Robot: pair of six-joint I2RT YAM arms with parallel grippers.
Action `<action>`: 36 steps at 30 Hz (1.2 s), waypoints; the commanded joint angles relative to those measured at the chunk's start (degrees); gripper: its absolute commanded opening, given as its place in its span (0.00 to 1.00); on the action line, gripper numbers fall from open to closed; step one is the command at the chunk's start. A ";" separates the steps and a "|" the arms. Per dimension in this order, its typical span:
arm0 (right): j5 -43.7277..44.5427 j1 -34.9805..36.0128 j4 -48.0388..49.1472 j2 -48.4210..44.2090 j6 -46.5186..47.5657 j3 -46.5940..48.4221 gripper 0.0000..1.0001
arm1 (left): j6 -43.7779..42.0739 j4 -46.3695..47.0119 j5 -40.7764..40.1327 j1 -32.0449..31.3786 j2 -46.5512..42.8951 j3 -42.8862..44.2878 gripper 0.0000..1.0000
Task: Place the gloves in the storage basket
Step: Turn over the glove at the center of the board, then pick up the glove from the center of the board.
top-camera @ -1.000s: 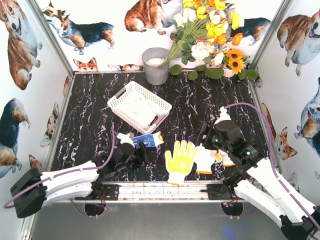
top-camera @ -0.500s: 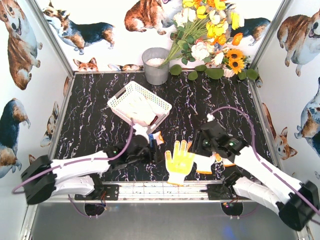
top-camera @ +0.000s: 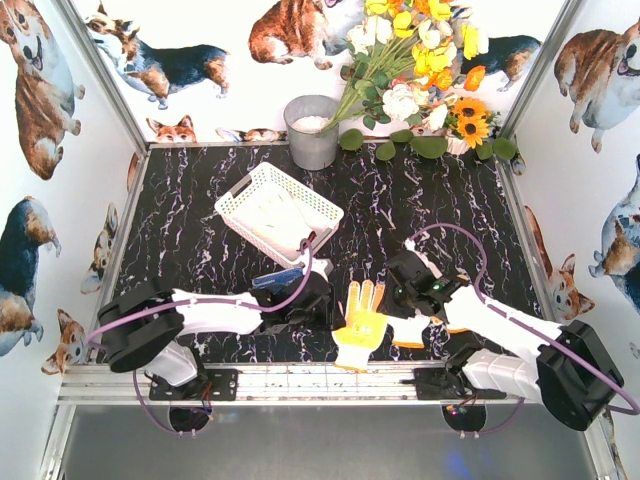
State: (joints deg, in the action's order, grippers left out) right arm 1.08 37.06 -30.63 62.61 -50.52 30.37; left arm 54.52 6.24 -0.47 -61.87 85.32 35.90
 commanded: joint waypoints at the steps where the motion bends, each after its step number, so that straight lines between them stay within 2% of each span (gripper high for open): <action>1: 4.74 -0.45 7.67 0.95 -0.51 -1.25 0.22 | 0.15 1.91 -0.58 -0.28 2.36 1.95 0.30; 6: 4.48 -0.67 12.54 5.15 -0.08 -2.29 0.22 | 0.15 -1.38 -3.92 -0.12 3.29 1.33 0.30; 14: 1.49 -0.85 15.76 13.94 1.20 1.24 0.21 | 1.88 -4.92 -7.62 0.83 3.01 -0.79 0.30; 20: 0.78 -0.85 14.78 14.83 1.80 3.51 0.22 | 2.23 -8.45 -10.02 1.40 0.91 -1.51 0.31; 23: -0.05 -0.85 10.67 11.23 2.85 5.43 0.32 | 0.91 -9.45 -9.10 1.47 0.07 0.38 0.42; 27: 0.96 -1.82 0.42 2.43 4.45 8.69 0.48 | -2.00 -13.93 -9.28 1.45 -2.70 5.92 0.62; 31: 2.96 -6.31 -9.44 -7.43 6.62 10.59 0.61 | -5.79 -17.90 -11.80 2.08 -8.30 10.35 0.81; 36: 8.45 -16.05 -25.29 -10.36 8.11 15.07 0.78 | -14.40 -28.35 -9.96 10.60 -15.13 14.82 0.97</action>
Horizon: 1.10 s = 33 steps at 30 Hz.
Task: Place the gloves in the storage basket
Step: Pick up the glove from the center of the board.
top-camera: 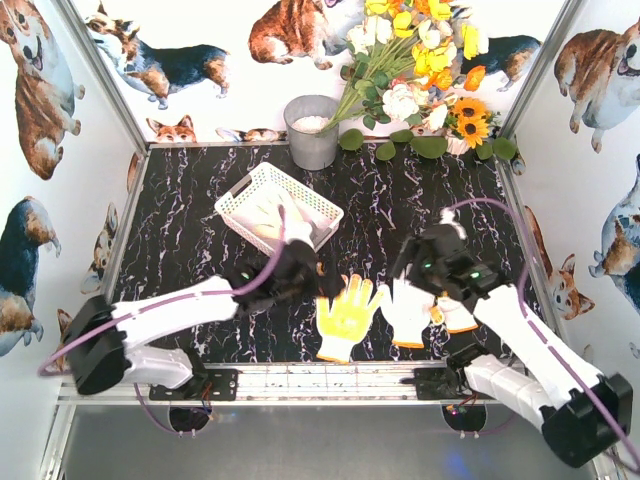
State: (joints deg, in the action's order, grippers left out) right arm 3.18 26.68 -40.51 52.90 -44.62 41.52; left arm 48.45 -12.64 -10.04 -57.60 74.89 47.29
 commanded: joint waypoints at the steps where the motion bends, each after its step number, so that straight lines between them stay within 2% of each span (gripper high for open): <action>1: 7.88 -7.41 -17.43 -0.24 1.94 4.60 0.80 | -11.06 -11.49 0.93 9.25 -5.92 4.12 0.99; 4: 7.57 -14.43 -20.04 1.38 1.99 5.51 0.88 | -17.71 -18.13 6.47 19.23 -8.92 7.28 1.00; 7: 6.44 -20.28 -20.91 1.52 2.33 5.85 0.88 | -25.75 -25.14 8.87 28.44 -9.76 12.86 1.00; 10: 8.07 -22.32 -20.72 1.27 0.78 4.74 0.88 | -31.96 -28.52 8.99 35.96 -9.48 15.91 1.00; 13: 4.65 -22.37 -19.83 1.77 -2.69 2.44 0.85 | -34.23 -28.25 9.29 41.84 -9.06 15.42 1.00; 20: 2.89 -22.37 -14.98 2.31 -5.07 -3.05 0.77 | -33.79 -20.80 7.01 45.46 -11.79 7.57 1.00; 30: 8.47 -22.37 -13.45 9.47 -2.84 -3.43 0.65 | -33.69 -16.45 7.92 47.28 -12.19 3.55 1.00; 33: 6.95 -22.37 -12.83 10.81 -1.52 -2.65 0.49 | -33.83 -15.59 9.16 47.71 -12.57 3.22 1.00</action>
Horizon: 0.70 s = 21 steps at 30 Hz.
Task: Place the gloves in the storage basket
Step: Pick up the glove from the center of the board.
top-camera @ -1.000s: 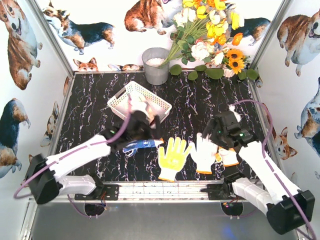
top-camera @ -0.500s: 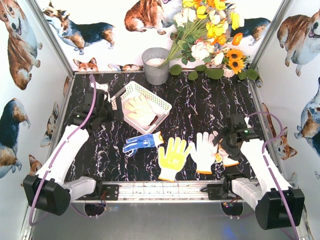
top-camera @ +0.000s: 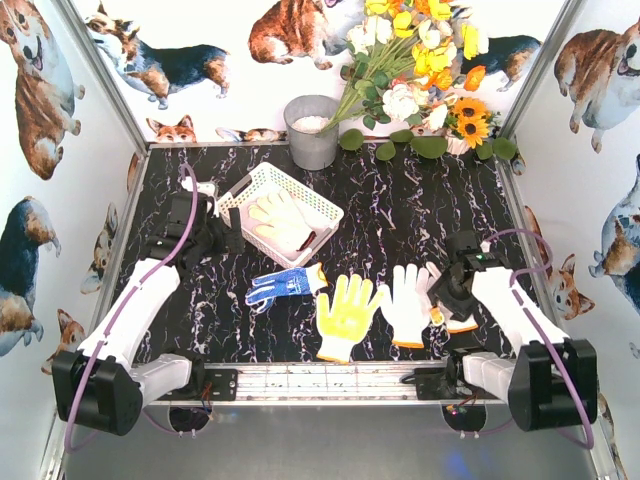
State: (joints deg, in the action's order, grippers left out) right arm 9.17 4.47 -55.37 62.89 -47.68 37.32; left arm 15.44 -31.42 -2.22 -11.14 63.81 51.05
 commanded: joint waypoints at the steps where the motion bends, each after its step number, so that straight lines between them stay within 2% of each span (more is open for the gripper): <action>1: -0.60 -0.16 2.52 1.66 2.10 1.79 0.42 | -0.85 3.35 1.64 1.29 -1.50 -0.63 1.00; 4: -2.09 -0.16 1.16 1.85 3.76 3.94 0.07 | -0.81 3.18 1.69 1.38 -1.16 -0.69 1.00; 5: -2.03 -0.16 0.14 1.59 4.37 4.92 0.00 | -0.85 3.13 1.77 1.38 -1.11 -0.73 1.00; 9: -6.77 -0.16 -2.91 -4.11 7.55 9.72 0.00 | -0.79 4.27 4.15 1.39 -2.71 -1.59 1.00; 13: -20.69 -0.16 -0.44 -9.04 10.14 12.78 0.00 | 0.28 6.84 9.95 1.38 -5.59 -3.28 1.00; 19: -49.77 0.07 16.47 -13.78 6.92 12.39 0.00 | 3.04 10.34 20.53 1.29 -10.63 -6.07 1.00; 21: -55.64 1.20 21.47 -14.55 4.75 12.30 0.00 | 4.34 11.30 23.83 1.17 -12.52 -6.86 1.00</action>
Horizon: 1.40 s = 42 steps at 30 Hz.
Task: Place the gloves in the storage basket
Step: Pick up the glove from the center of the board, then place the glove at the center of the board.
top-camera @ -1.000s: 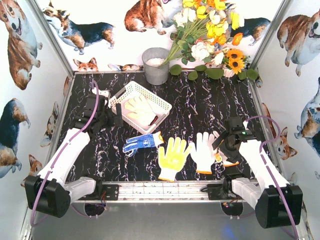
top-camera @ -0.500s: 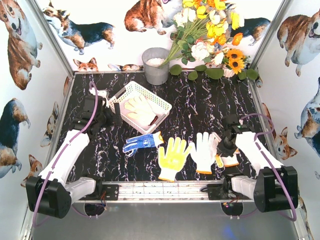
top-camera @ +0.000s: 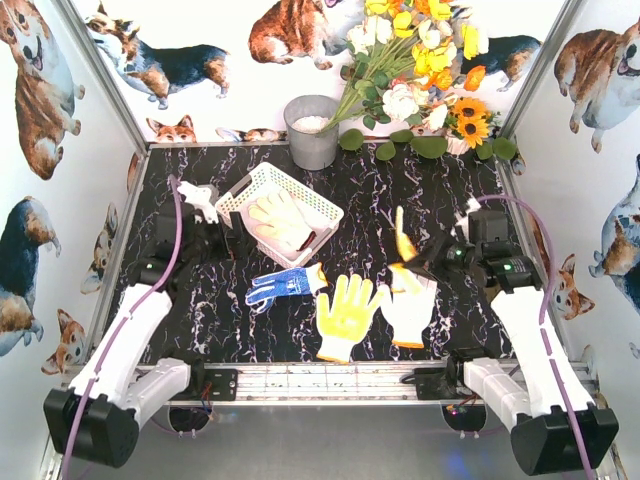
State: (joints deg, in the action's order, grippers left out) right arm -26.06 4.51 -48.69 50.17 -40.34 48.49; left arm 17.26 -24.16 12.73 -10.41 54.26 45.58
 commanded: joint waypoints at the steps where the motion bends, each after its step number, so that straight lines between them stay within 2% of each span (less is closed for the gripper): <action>1: -20.93 1.95 15.81 -2.10 -3.02 1.54 0.00 | 3.59 4.82 10.71 0.17 -3.90 -1.74 1.00; 4: -22.83 5.40 21.63 -2.75 -6.79 1.10 0.00 | 7.40 9.78 14.58 -2.60 -7.66 -5.41 0.99; 8: -29.02 11.67 44.22 -2.60 -18.15 -4.34 0.00 | 10.99 16.15 12.12 -9.49 -12.16 -9.40 0.99; 10: -30.45 14.66 51.41 -2.13 -21.24 -5.62 0.00 | 12.47 18.21 10.86 -12.38 -12.85 -10.57 1.00; 15: -32.69 20.64 54.24 -0.42 -21.00 -3.78 0.00 | 16.66 26.79 12.58 -17.58 -12.25 -12.19 1.00; 20: -34.48 25.37 57.75 0.52 -21.96 -2.31 0.00 | 17.07 32.87 14.28 -23.18 -9.55 -11.14 1.00; 25: -35.02 26.79 61.09 1.07 -23.81 -2.62 0.00 | 17.28 39.36 16.08 -29.30 -7.21 -10.30 1.00; 30: -35.10 26.86 61.17 0.93 -23.60 -3.10 0.00 | 19.82 46.12 15.48 -32.12 -6.32 -11.81 0.99; 32: -35.11 26.86 61.09 0.85 -23.64 -3.62 0.00 | 22.09 50.49 15.61 -32.65 -5.92 -13.09 0.93; 35: -34.39 26.86 59.97 0.61 -22.68 -4.46 0.00 | 24.87 54.90 15.17 -33.38 -5.13 -14.61 0.76; 38: -31.09 26.86 52.31 0.50 -17.47 -4.63 0.00 | 24.30 51.95 12.96 -33.53 -4.98 -14.96 0.56; 42: -26.12 26.86 46.32 0.96 -13.88 -7.39 0.00 | 23.66 44.71 7.25 -33.54 -6.41 -16.17 0.21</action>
State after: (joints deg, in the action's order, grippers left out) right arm -57.32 31.09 2.59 51.48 -59.05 42.83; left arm 40.91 24.12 25.26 -43.57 49.15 30.83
